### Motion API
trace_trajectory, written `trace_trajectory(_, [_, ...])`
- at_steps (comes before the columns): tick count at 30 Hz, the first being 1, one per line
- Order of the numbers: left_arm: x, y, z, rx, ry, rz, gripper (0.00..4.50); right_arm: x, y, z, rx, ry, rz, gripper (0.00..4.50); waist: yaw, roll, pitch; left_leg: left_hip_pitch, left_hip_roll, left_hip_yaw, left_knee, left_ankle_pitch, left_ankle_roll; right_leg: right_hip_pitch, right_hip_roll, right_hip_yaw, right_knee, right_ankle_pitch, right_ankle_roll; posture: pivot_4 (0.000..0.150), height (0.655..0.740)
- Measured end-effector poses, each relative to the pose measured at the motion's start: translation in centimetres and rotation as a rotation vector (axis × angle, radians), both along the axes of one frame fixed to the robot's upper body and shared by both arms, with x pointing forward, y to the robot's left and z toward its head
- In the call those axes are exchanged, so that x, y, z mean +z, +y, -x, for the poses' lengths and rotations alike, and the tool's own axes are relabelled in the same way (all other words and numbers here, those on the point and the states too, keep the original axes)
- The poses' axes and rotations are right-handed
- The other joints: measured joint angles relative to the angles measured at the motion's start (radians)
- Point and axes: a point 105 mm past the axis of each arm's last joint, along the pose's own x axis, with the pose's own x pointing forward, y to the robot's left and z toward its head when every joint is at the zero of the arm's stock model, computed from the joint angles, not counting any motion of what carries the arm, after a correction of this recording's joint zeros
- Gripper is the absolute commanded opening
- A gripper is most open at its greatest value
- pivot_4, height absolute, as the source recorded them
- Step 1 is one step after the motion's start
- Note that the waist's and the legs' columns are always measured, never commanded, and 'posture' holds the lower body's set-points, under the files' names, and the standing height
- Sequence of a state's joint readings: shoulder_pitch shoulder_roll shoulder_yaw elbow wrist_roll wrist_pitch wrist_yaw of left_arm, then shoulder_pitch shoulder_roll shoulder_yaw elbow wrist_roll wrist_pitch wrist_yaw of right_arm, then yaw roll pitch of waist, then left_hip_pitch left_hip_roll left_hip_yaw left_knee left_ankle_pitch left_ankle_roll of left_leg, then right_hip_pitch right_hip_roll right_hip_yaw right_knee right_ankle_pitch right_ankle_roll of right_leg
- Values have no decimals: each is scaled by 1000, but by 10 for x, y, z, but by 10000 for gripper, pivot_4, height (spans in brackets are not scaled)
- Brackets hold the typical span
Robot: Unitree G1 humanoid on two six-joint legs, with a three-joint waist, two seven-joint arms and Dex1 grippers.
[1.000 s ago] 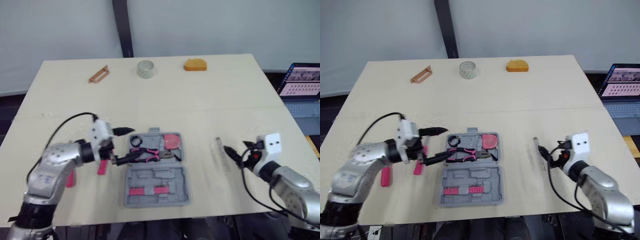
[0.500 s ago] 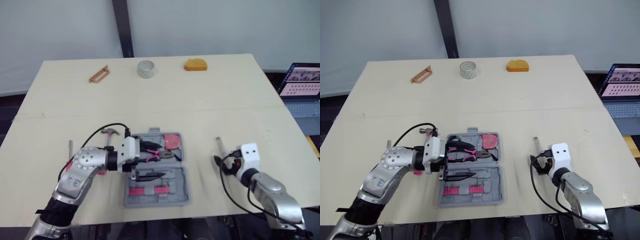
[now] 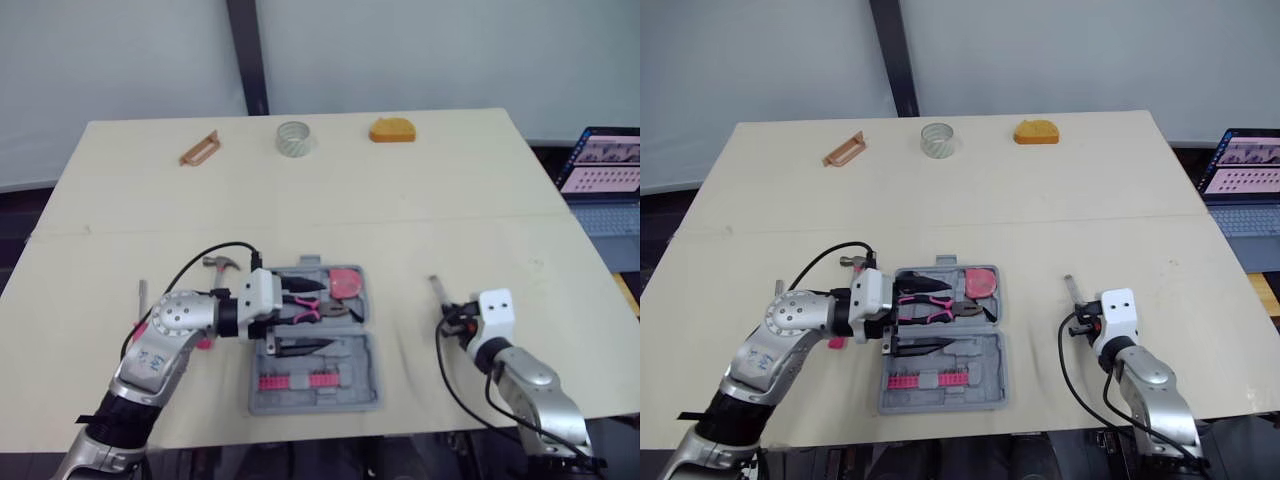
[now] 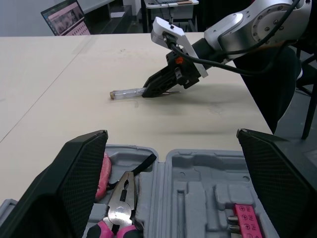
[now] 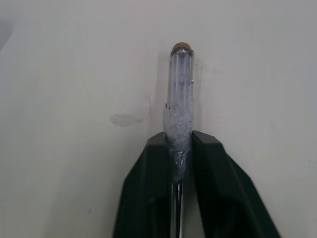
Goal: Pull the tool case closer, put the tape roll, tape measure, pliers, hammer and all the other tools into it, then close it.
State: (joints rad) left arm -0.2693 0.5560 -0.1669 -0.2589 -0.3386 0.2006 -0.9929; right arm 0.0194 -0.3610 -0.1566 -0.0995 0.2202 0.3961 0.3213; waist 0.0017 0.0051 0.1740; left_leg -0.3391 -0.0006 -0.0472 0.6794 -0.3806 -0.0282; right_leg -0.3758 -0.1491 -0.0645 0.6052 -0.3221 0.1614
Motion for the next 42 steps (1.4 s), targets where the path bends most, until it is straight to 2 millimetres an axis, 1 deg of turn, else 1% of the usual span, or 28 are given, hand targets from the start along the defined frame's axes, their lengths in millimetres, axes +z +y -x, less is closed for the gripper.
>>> trace_trajectory(3, [0,0,-1,5,-1,0,45000,1,-3,1,6,-6,26,95,0,0,0,0,0,0,0,0,0,0,0,0,0,0,0,1500,7400])
trace_trajectory(5, [-2,2,0,13,4,-1,45000,5,-6,4,54,4,72,95,-1,0,0,0,0,0,0,0,0,0,0,0,0,0,0,1500,7400])
trace_trajectory(7, [-7,9,1,41,23,-14,45000,19,-1,7,173,8,147,95,-2,2,1,0,0,0,0,0,0,-1,0,0,0,0,0,1500,7400])
trace_trajectory(8, [-10,15,1,67,35,-19,45000,32,3,7,251,-2,198,95,-6,3,2,0,0,1,-1,0,0,-1,0,0,0,0,0,1500,7400])
trace_trajectory(9, [-12,18,1,78,40,-25,45000,39,6,7,286,-12,223,95,-6,4,2,0,1,1,-1,0,0,-1,1,0,0,0,0,1500,7400])
trace_trajectory(10, [-14,26,3,112,43,-30,45000,50,18,5,392,-4,266,95,-12,4,3,1,1,1,-1,0,0,-1,1,0,0,0,0,1500,7400])
trace_trajectory(12, [-18,39,6,164,52,-43,45000,69,40,5,542,-13,315,95,-13,5,3,2,2,1,-3,0,0,-1,1,0,-1,0,0,1500,7400])
trace_trajectory(13, [-19,44,9,188,54,-45,45000,79,54,6,625,-16,330,95,-10,5,3,2,2,0,-3,0,0,-1,1,-1,-2,0,0,1500,7400])
trace_trajectory(15, [-19,51,15,228,54,-41,45000,88,76,7,731,-13,337,95,-5,4,3,1,2,0,-3,0,0,-1,1,-1,-3,0,0,1500,7400])
trace_trajectory(18, [-23,71,24,347,68,-42,45000,97,111,16,913,18,348,95,1,4,4,-2,1,-2,0,0,0,-1,0,-1,-3,0,0,1500,7400])
trace_trajectory(20, [-25,82,29,419,78,-40,45000,99,126,21,987,34,360,95,7,3,4,-4,1,-4,2,0,0,0,0,-2,-4,0,0,1500,7400])
trace_trajectory(22, [-25,89,36,493,91,-14,45000,101,138,23,1034,51,365,95,7,3,4,-4,0,-4,2,0,0,0,0,-2,-4,1,0,1500,7400])
trace_trajectory(25, [-31,90,52,567,137,32,45000,103,161,25,1102,52,358,95,6,3,4,-4,0,-4,1,0,0,-1,0,-2,-4,1,0,1500,7400])
trace_trajectory(28, [-40,95,66,657,184,59,45000,97,177,29,1153,75,361,95,7,3,4,-5,0,-5,2,0,0,-1,0,-3,-4,1,0,1500,7400])
trace_trajectory(31, [-44,98,75,718,203,76,45000,90,182,29,1170,107,371,95,12,2,4,-5,0,-5,2,0,0,-1,0,-2,-4,1,0,1500,7400])
trace_trajectory(36, [-44,101,87,810,203,108,45000,89,190,22,1176,110,427,95,11,2,4,-5,0,-5,2,-1,1,-1,0,-3,-5,1,0,1500,7400])
trace_trajectory(42, [-49,95,96,823,212,113,45000,77,204,23,1213,133,458,95,8,2,4,-6,0,-5,2,-1,1,-2,0,-2,-5,1,0,1500,7400])
